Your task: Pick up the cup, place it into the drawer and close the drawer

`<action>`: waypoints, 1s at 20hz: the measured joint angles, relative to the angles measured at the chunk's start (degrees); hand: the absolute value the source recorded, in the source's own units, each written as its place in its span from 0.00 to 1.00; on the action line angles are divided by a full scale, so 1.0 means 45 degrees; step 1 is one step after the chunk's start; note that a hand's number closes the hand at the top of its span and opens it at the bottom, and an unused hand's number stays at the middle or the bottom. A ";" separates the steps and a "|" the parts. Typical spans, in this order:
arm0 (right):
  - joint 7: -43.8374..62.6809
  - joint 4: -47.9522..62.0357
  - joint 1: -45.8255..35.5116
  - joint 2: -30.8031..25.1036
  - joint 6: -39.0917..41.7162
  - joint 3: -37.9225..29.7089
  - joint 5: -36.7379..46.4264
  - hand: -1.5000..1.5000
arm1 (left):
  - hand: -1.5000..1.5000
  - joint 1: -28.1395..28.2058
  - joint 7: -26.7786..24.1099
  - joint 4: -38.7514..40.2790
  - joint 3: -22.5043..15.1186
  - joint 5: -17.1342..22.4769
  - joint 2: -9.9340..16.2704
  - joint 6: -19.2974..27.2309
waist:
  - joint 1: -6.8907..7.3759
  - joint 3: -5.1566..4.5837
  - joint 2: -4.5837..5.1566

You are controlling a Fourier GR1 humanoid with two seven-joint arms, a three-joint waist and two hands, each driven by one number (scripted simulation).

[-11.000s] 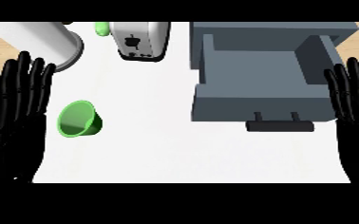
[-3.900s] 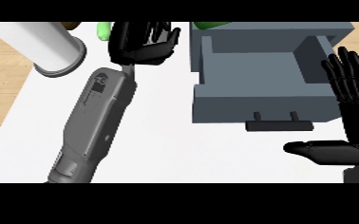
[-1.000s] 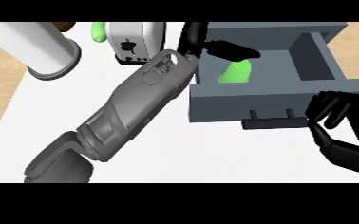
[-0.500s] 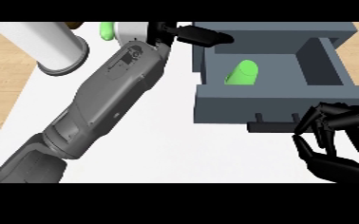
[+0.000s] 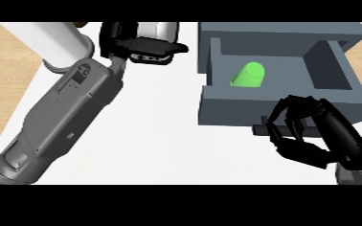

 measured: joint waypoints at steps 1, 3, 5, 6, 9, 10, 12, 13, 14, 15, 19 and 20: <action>-0.0186 0.0365 -0.0171 -0.0039 -0.0164 0.0210 0.0504 1.00 | 0.00 0.0218 0.0176 -0.0398 0.0056 0.0029 0.0218 -0.0017 | 0.0037 0.0003 0.0002; -0.0426 0.1104 -0.0524 -0.0173 -0.0395 0.0705 0.1521 1.00 | 0.00 0.0784 0.0171 -0.0931 0.0162 0.0043 0.0469 -0.0085 | 0.0072 0.0002 0.0022; -0.0632 0.1786 -0.0809 -0.0363 -0.0687 0.1133 0.2552 1.00 | 0.00 0.1431 0.0053 -0.1358 0.0314 0.0103 0.0826 -0.0373 | 0.0103 0.0000 0.0039; -0.0613 0.2188 -0.1048 -0.0367 -0.0865 0.1413 0.3112 1.00 | 0.00 0.1743 0.0019 -0.1646 0.0312 0.0087 0.0917 -0.0394 | 0.0147 -0.0001 0.0042; -0.0822 0.3623 -0.1653 -0.0265 -0.1603 0.2120 0.4619 1.00 | 0.00 0.2460 0.0051 -0.2235 0.0656 0.0190 0.1496 -0.0719 | 0.0146 0.0001 0.0069; -0.0883 0.4188 -0.1925 -0.0162 -0.1893 0.2333 0.5086 1.00 | 0.00 0.2827 -0.0102 -0.2375 0.0741 0.0214 0.1628 -0.0904 | 0.0165 0.0002 0.0083; -0.1215 0.5565 -0.2565 -0.0016 -0.2521 0.2504 0.5816 1.00 | 0.00 0.3295 -0.0051 -0.2897 0.0958 0.0285 0.1948 -0.1059 | 0.0189 0.0004 0.0097; -0.1359 0.6327 -0.2924 0.0078 -0.2791 0.2559 0.6125 1.00 | 0.00 0.3575 -0.0121 -0.3058 0.1042 0.0287 0.2068 -0.1179 | 0.0194 0.0007 0.0109; -0.1586 0.6999 -0.3211 0.0143 -0.3036 0.2558 0.6336 1.00 | 0.00 0.3843 -0.0218 -0.3128 0.1200 0.0277 0.2192 -0.1353 | 0.0136 0.0008 0.0114; -0.1786 0.7767 -0.3631 0.0211 -0.3237 0.2462 0.6468 1.00 | 0.00 0.4138 -0.0150 -0.3487 0.1266 0.0291 0.2315 -0.1400 | 0.0139 0.0009 0.0114; -0.2620 1.1083 -0.5272 0.0824 -0.4479 0.2027 0.6906 1.00 | 0.00 0.4944 -0.0287 -0.3886 0.1691 0.0305 0.2556 -0.1887 | 0.0107 0.0005 0.0142; -0.2827 1.1793 -0.5706 0.0943 -0.4707 0.1897 0.6965 1.00 | 0.00 0.5153 -0.0199 -0.4108 0.1745 0.0265 0.2611 -0.1887 | 0.0101 -0.0012 0.0111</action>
